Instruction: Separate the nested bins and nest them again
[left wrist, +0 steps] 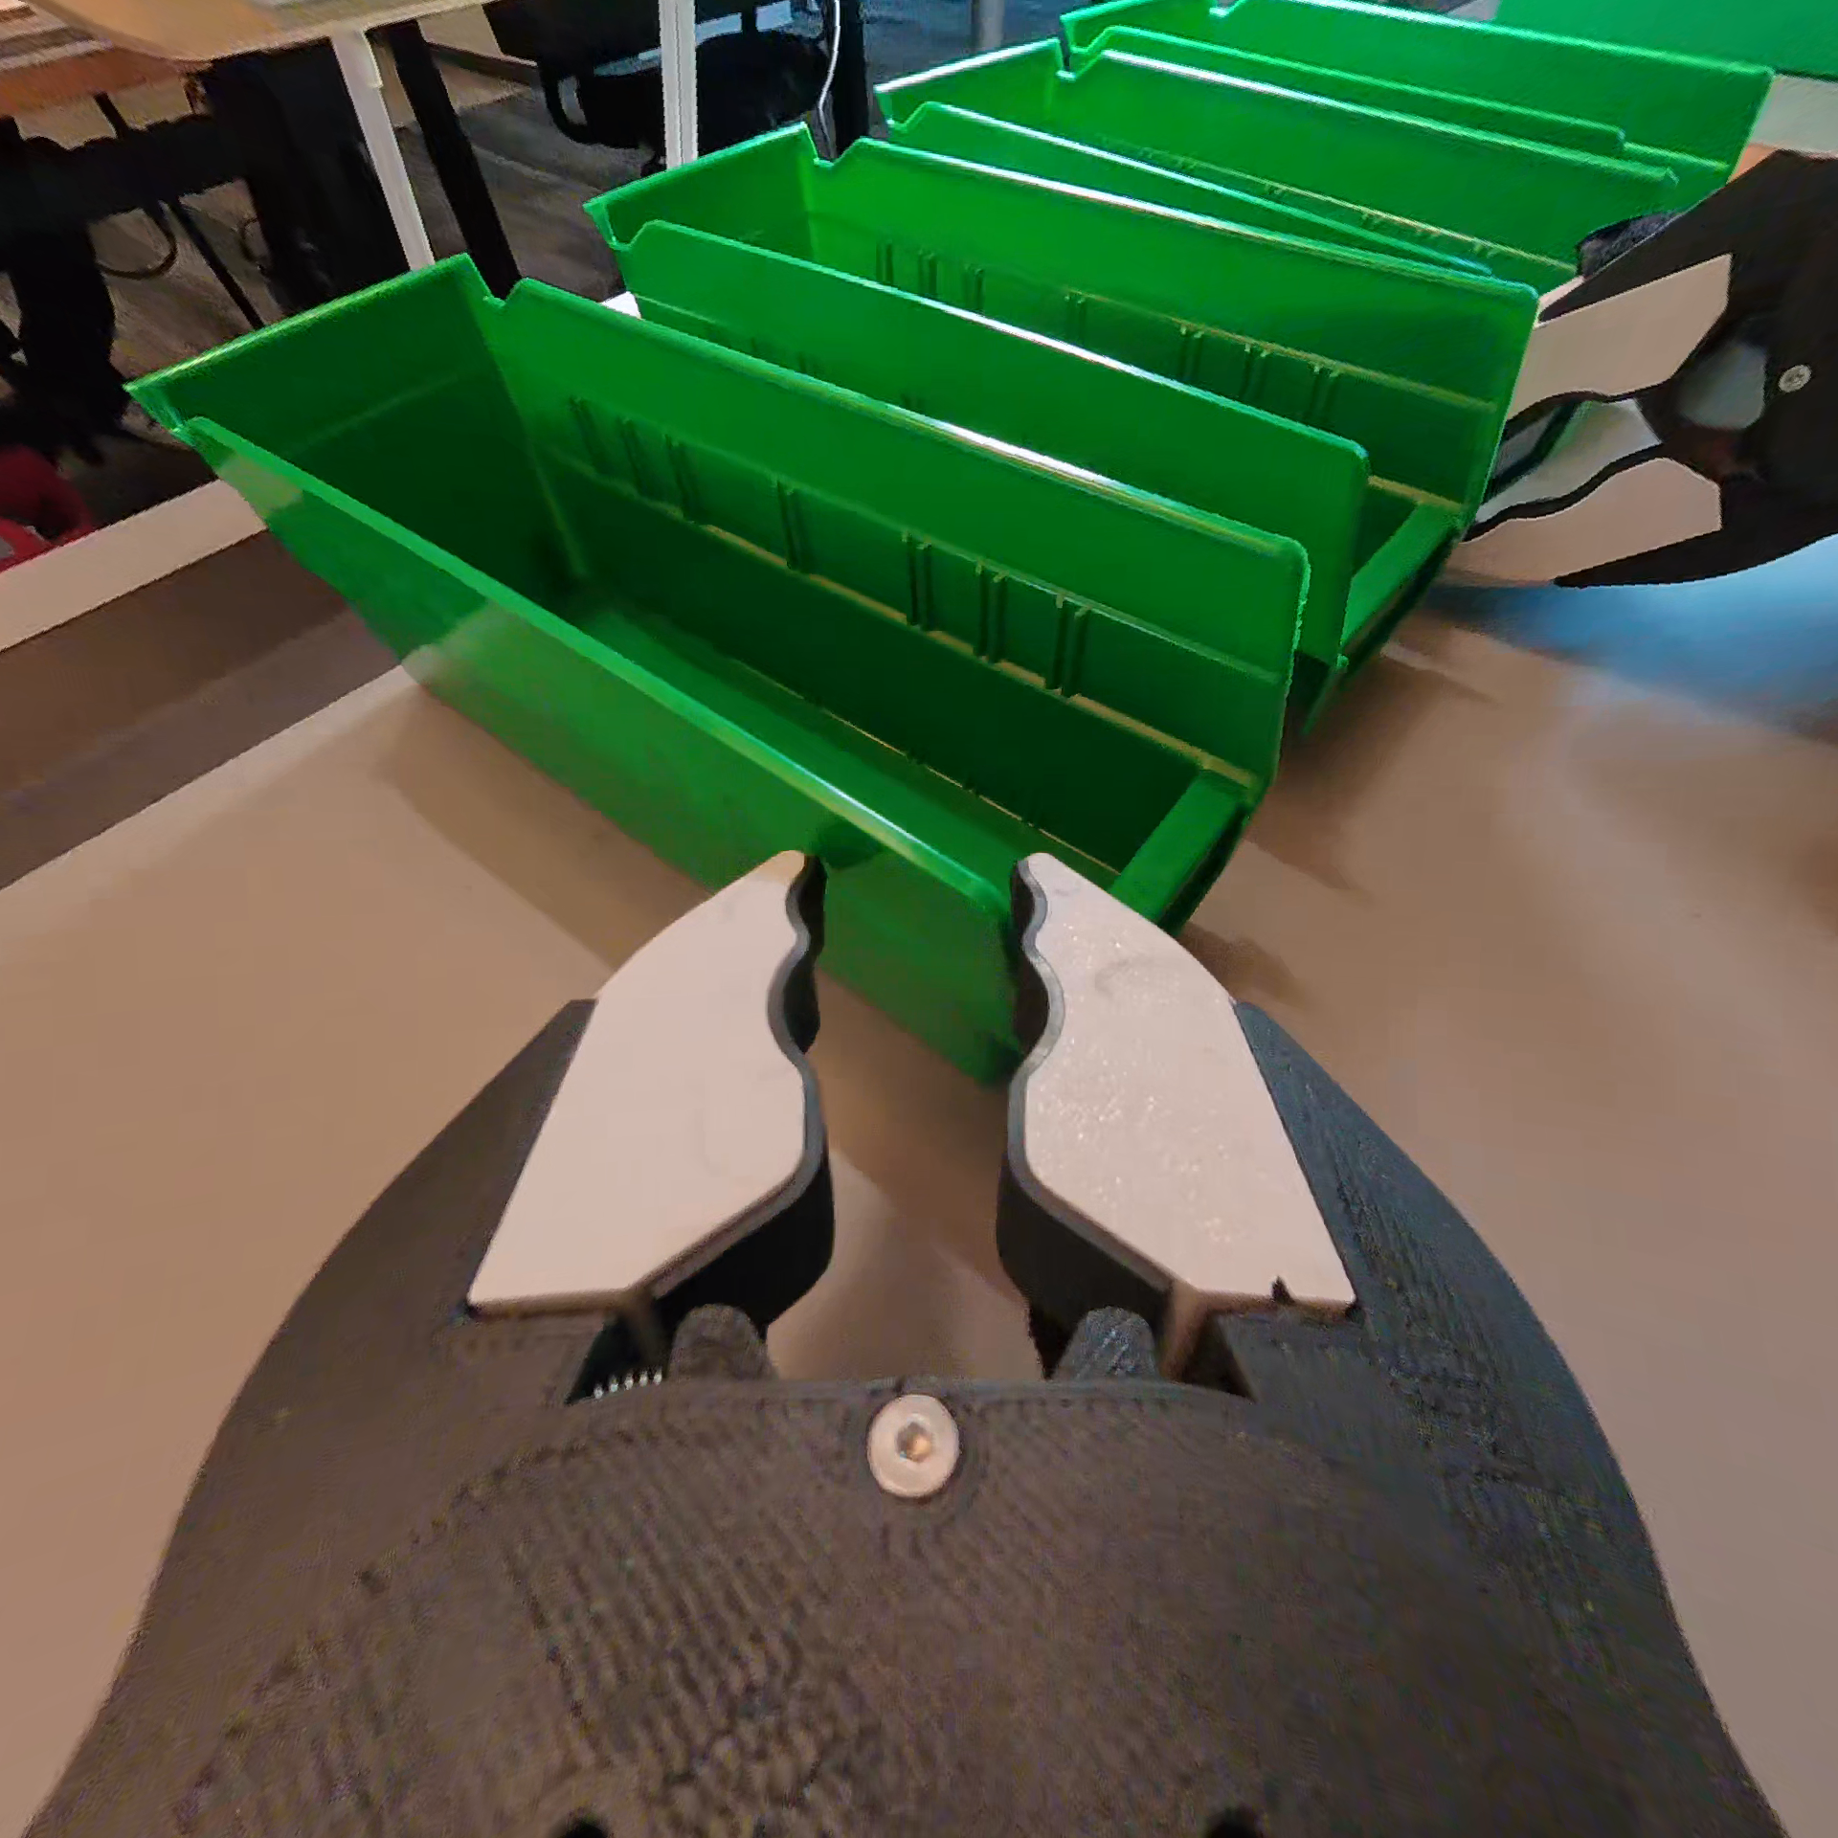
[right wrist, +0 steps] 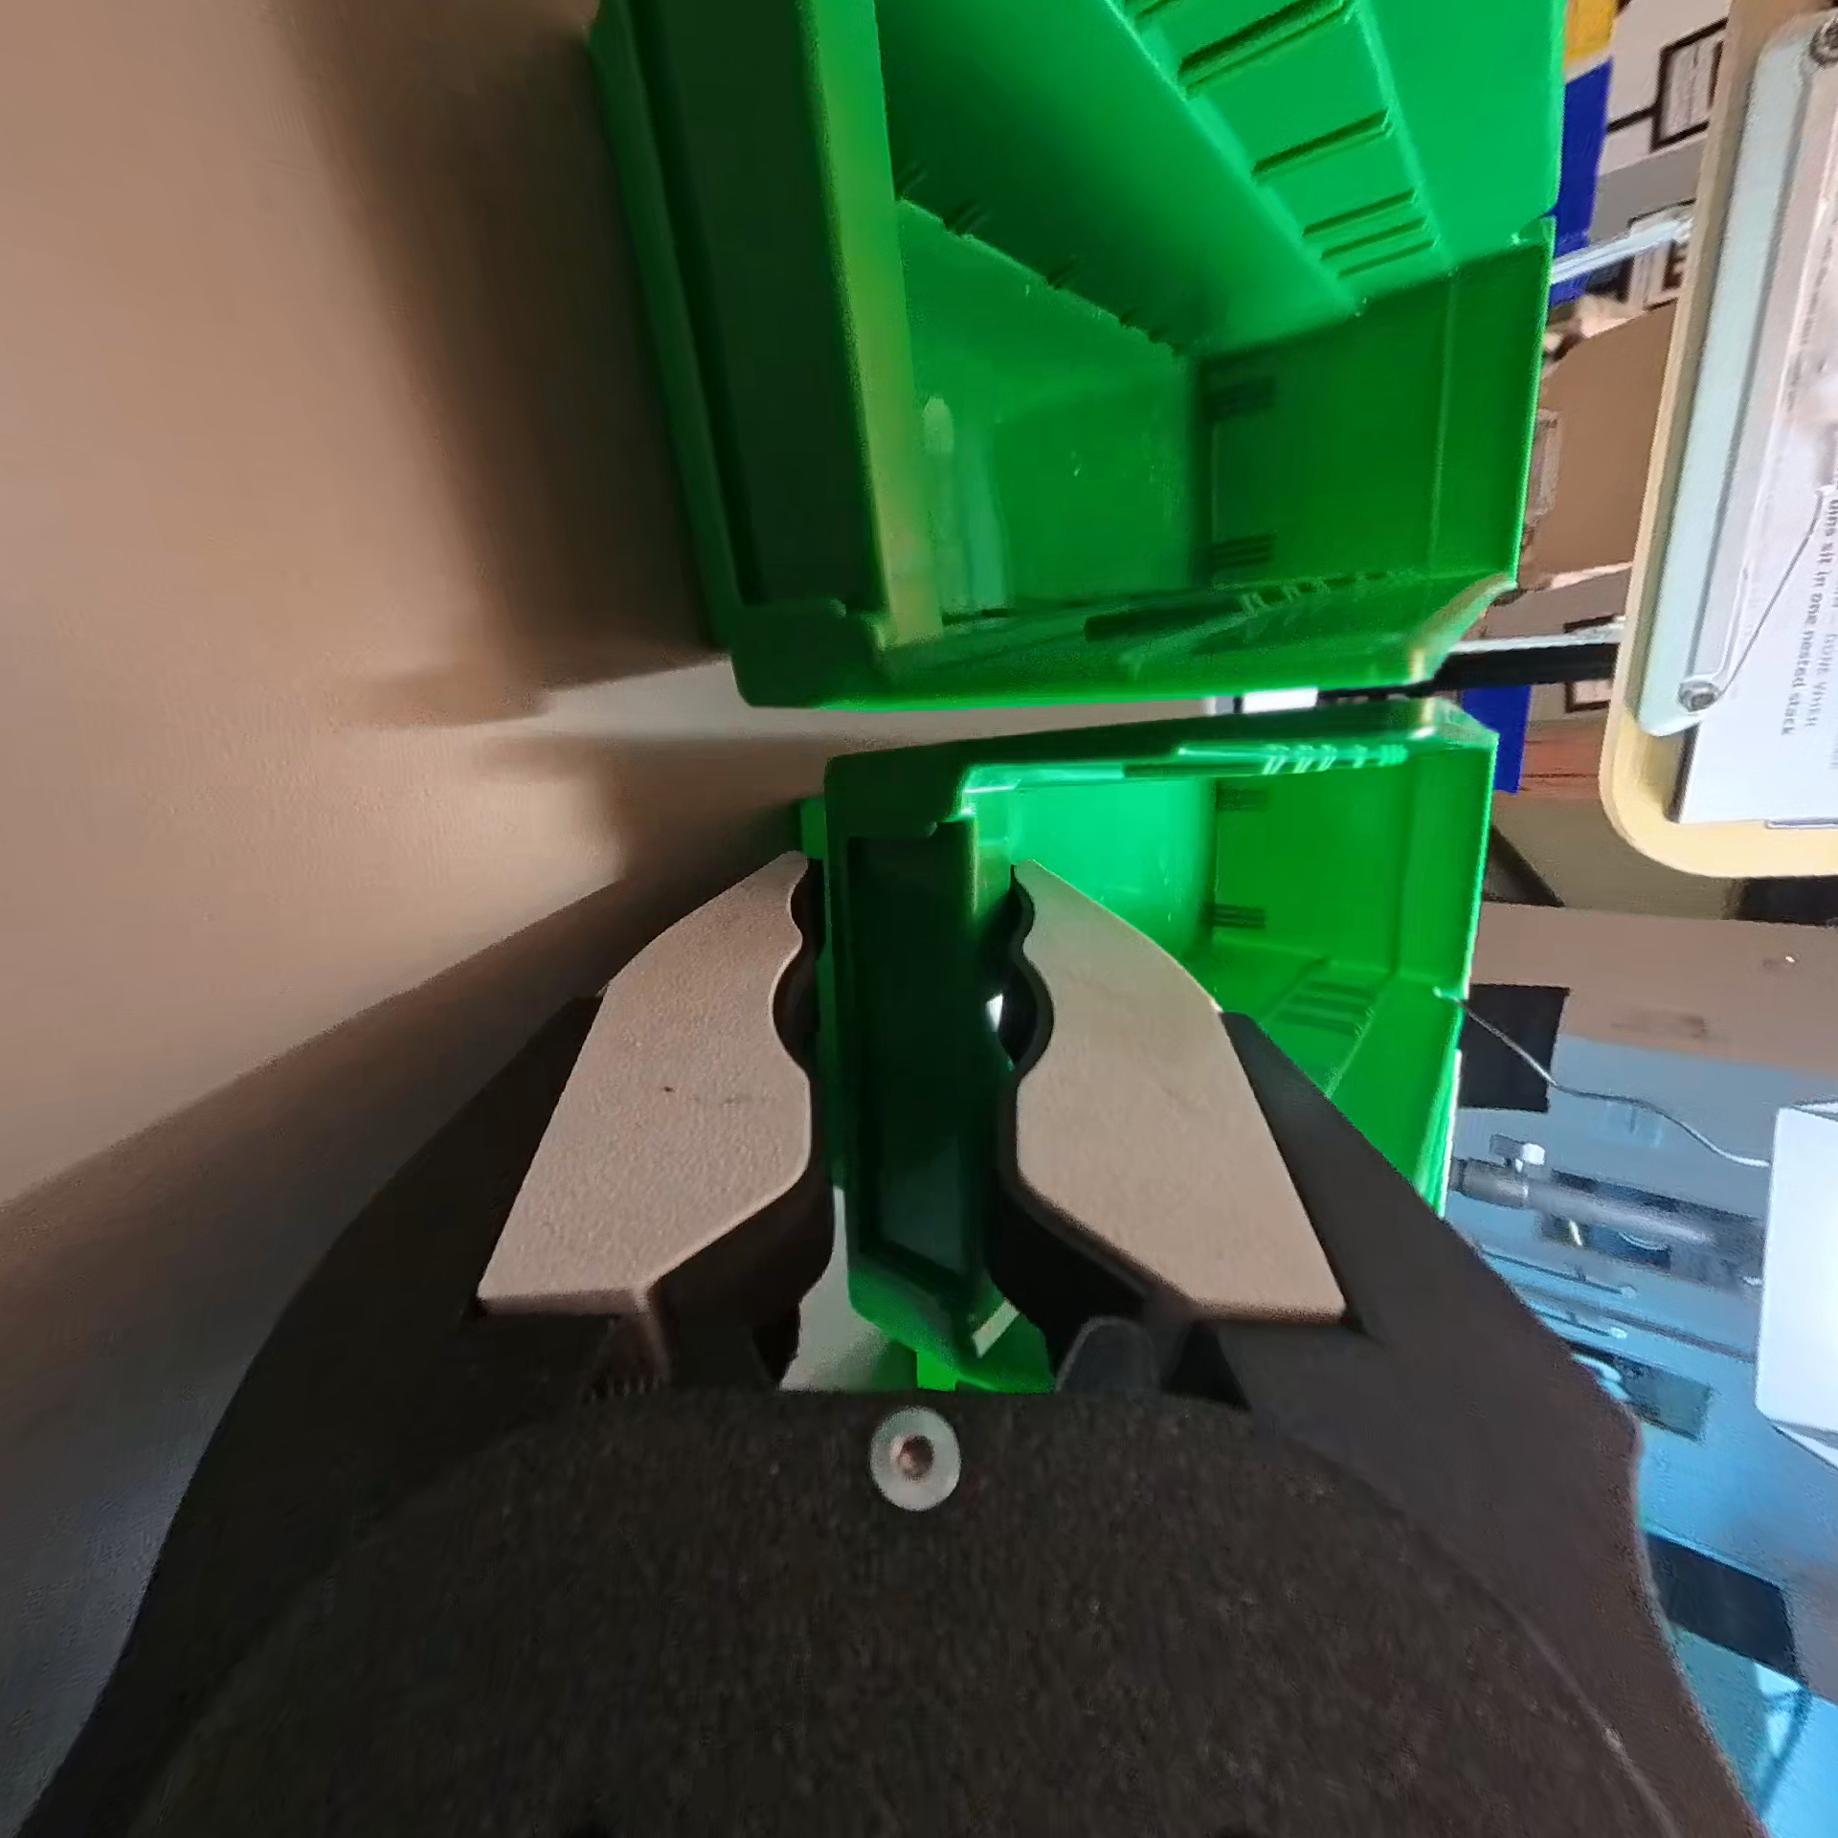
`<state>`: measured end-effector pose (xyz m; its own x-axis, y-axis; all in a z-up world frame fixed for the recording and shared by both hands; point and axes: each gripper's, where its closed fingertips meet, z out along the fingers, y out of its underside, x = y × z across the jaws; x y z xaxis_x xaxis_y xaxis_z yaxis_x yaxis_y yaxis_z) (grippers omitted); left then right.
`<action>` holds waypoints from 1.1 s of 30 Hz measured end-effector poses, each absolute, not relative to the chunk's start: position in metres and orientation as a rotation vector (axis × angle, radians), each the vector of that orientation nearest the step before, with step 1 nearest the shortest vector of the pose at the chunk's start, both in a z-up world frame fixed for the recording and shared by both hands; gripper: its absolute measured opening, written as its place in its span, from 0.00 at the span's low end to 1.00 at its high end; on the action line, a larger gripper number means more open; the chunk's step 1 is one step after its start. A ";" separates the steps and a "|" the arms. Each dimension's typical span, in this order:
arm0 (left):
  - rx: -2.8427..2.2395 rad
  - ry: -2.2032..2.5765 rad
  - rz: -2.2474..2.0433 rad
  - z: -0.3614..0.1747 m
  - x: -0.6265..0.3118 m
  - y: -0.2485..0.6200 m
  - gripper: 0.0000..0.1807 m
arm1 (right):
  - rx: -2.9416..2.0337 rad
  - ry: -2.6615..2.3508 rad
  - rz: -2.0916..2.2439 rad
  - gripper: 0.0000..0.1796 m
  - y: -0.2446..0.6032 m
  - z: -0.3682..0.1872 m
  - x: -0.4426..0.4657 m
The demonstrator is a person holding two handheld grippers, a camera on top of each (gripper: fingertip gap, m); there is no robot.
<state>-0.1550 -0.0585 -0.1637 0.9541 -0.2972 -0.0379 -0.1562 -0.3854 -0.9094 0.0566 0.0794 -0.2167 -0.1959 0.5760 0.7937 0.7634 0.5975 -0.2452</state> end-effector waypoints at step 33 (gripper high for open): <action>-1.707 0.277 0.001 -0.112 -0.115 -0.091 0.20 | -1.486 -1.020 0.478 0.26 0.072 -0.114 0.142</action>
